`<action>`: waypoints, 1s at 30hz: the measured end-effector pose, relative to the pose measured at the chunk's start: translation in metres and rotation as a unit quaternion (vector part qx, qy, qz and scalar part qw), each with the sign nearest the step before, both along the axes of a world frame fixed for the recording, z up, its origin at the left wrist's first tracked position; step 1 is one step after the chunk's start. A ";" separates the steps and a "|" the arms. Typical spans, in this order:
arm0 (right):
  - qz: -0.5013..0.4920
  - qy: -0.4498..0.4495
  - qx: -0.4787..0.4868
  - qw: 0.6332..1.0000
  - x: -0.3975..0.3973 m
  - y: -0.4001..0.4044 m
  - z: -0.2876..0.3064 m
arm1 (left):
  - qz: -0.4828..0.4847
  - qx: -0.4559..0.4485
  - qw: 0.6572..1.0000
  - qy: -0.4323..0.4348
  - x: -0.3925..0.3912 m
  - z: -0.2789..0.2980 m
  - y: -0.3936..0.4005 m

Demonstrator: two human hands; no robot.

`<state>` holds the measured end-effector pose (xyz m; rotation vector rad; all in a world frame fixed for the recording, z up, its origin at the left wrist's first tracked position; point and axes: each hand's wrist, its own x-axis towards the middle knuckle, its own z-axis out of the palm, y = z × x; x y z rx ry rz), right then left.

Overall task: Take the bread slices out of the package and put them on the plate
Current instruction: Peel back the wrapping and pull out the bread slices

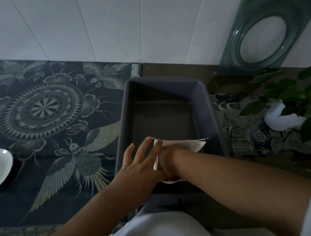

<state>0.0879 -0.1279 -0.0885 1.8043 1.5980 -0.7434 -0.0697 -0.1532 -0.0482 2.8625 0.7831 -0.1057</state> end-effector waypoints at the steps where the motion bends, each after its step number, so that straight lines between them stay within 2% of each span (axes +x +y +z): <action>1: 0.015 -0.012 0.002 1.000 -0.003 -0.001 0.002 | 0.015 -0.012 1.000 -0.017 -0.001 -0.001 -0.001; 4: 0.059 -0.032 -0.001 0.998 -0.003 0.001 -0.007 | 0.026 -0.020 0.998 -0.044 -0.001 -0.005 -0.002; 8: 0.007 0.060 0.102 0.993 0.006 -0.004 -0.009 | 0.058 -0.016 0.997 -0.042 0.000 -0.009 -0.001; 15: 0.011 0.038 0.172 0.984 0.011 -0.008 -0.013 | 0.069 0.003 0.996 -0.048 0.003 -0.015 -0.005; 20: 0.045 0.056 0.144 0.987 0.020 -0.006 -0.007 | 0.065 0.028 0.996 -0.046 0.001 -0.015 -0.003; 30: 0.036 0.064 0.150 0.986 0.020 -0.018 0.012 | 0.075 -0.006 0.993 -0.096 0.000 -0.009 -0.004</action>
